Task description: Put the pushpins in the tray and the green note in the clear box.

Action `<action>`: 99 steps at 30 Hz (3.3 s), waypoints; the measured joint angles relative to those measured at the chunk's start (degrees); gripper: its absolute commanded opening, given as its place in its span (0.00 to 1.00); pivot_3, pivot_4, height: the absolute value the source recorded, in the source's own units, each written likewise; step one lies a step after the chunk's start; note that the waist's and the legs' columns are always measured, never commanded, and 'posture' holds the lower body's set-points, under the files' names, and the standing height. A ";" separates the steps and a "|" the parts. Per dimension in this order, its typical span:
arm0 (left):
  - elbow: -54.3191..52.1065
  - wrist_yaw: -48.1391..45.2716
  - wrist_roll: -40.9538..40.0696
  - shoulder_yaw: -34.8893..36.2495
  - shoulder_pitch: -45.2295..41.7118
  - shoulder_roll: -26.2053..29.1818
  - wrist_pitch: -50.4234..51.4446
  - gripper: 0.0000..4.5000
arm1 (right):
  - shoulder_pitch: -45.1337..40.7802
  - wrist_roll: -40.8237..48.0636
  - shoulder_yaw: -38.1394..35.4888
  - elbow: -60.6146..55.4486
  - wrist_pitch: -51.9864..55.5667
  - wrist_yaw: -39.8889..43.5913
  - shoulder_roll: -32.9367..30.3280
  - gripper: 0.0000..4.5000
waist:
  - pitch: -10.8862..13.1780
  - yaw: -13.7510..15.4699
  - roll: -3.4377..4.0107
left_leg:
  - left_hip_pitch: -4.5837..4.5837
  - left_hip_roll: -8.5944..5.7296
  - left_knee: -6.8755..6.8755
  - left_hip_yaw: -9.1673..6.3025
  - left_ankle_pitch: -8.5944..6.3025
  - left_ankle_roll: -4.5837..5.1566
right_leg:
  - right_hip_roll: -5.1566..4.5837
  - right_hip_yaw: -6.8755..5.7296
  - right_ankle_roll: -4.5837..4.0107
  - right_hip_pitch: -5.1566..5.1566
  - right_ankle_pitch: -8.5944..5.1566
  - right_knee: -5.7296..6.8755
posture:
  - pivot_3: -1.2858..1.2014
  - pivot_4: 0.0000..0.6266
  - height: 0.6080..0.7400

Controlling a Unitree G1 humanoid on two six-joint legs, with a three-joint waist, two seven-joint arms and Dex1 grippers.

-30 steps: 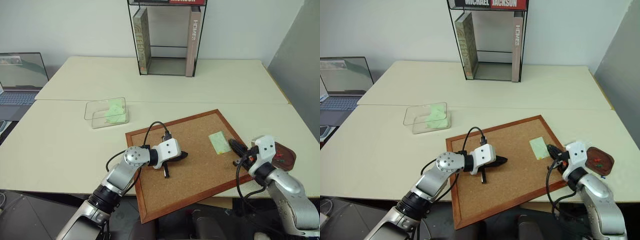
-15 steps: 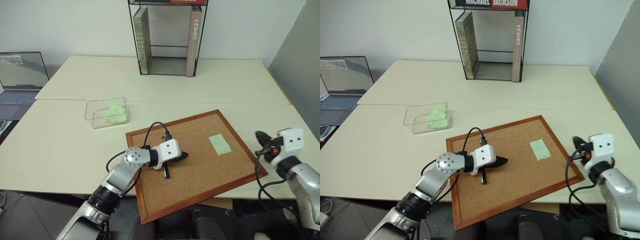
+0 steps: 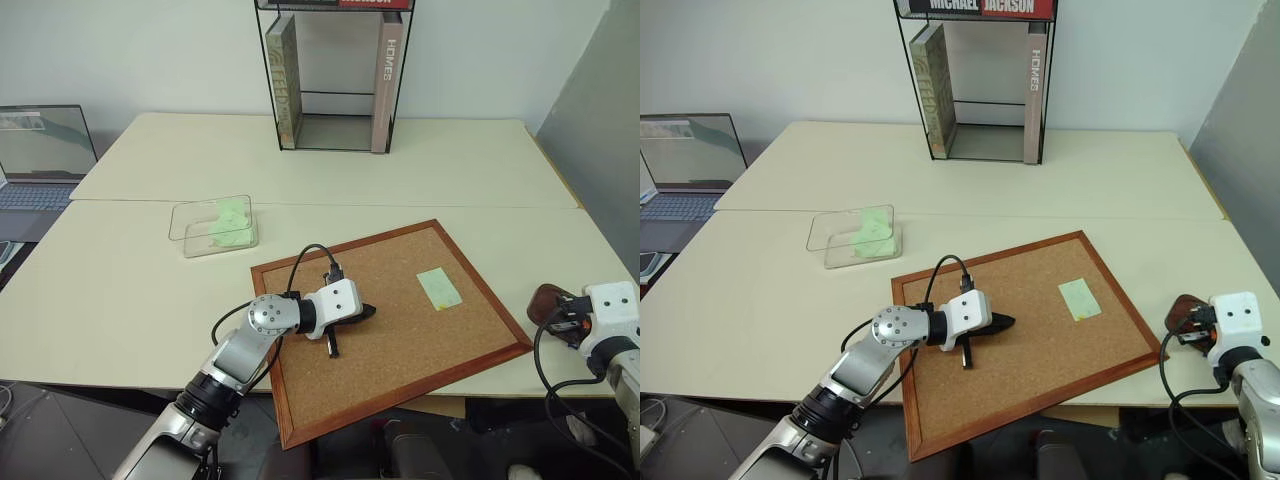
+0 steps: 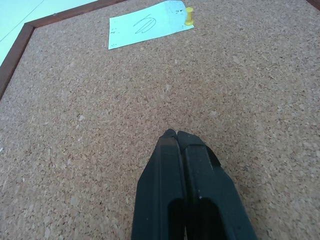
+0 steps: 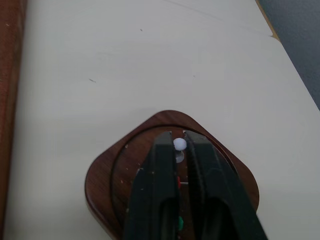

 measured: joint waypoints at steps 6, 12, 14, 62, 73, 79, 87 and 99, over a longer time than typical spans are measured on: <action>-0.26 0.00 0.52 0.00 0.07 0.00 0.00 0.00 | -0.46 -0.02 0.14 0.58 2.10 -0.49 0.03 0.56 | 0.00 0.00 0.00 | 0.00 0.00 0.00 -0.01 0.00 0.00 | 0.00 -0.01 -0.01 0.00 -0.01 0.00 | 0.52 0.24 1.00; -0.28 0.00 0.61 0.01 0.13 0.00 0.00 0.00 | -1.32 0.84 -0.55 0.52 2.47 -0.86 1.13 0.82 | 0.00 0.00 0.00 | 0.00 0.01 -0.01 -0.02 0.00 0.00 | 0.00 -0.02 -0.01 0.00 -0.01 0.00 | 0.52 0.24 1.00; -0.29 -0.01 0.61 0.02 0.16 0.01 0.00 0.00 | -2.06 2.74 -2.09 0.36 1.39 -0.81 2.47 0.91 | 0.00 -0.01 0.00 | 0.00 0.01 -0.01 -0.02 0.00 0.00 | 0.01 -0.01 0.00 0.00 0.00 0.00 | 0.52 0.24 1.00; 0.20 -0.17 0.80 -0.14 -0.18 0.30 -1.04 0.00 | -0.32 0.56 21.31 -5.26 -11.23 10.57 6.82 0.11 | 0.00 0.00 -0.09 | 0.02 0.04 -0.05 -0.08 0.00 0.00 | -0.02 -0.07 -0.11 -0.01 -0.07 -0.04 | 0.52 0.24 1.00; 0.20 -0.16 0.81 -0.17 -0.21 0.30 -1.05 0.00 | -0.16 1.90 21.13 -8.15 -9.61 10.78 6.82 0.00 | 0.01 0.00 -0.09 | 0.01 0.04 -0.05 -0.06 0.00 0.00 | -0.02 -0.06 -0.07 -0.01 -0.05 -0.03 | 0.52 0.24 1.00; 0.46 -0.13 0.84 -0.23 -0.31 0.29 -1.16 0.00 | -4.19 4.92 18.68 -16.26 -6.75 9.92 6.41 0.00 | -0.04 0.01 -0.17 | 0.03 0.04 -0.05 -0.09 0.00 0.00 | -0.02 -0.09 -0.06 0.00 -0.04 -0.03 | 0.52 0.24 1.00; 1.57 -0.60 -1.11 1.15 -0.66 -1.14 -1.28 0.04 | -8.36 7.10 18.04 -18.74 -1.85 9.72 5.21 0.00 | -0.02 0.10 -0.22 | -0.01 0.01 0.00 -0.08 0.00 0.00 | -0.06 -0.08 -0.08 0.00 -0.05 -0.04 | 0.52 0.24 1.00; -3.26 -5.08 -12.56 9.44 -5.34 -0.36 4.34 0.50 | -13.50 8.49 18.81 -18.89 1.50 9.36 5.65 0.00 | 0.27 0.10 -0.51 | -0.18 -0.05 -0.10 -0.06 0.00 -0.01 | -0.05 -0.07 0.13 -0.15 0.07 -0.06 | 0.52 0.24 1.00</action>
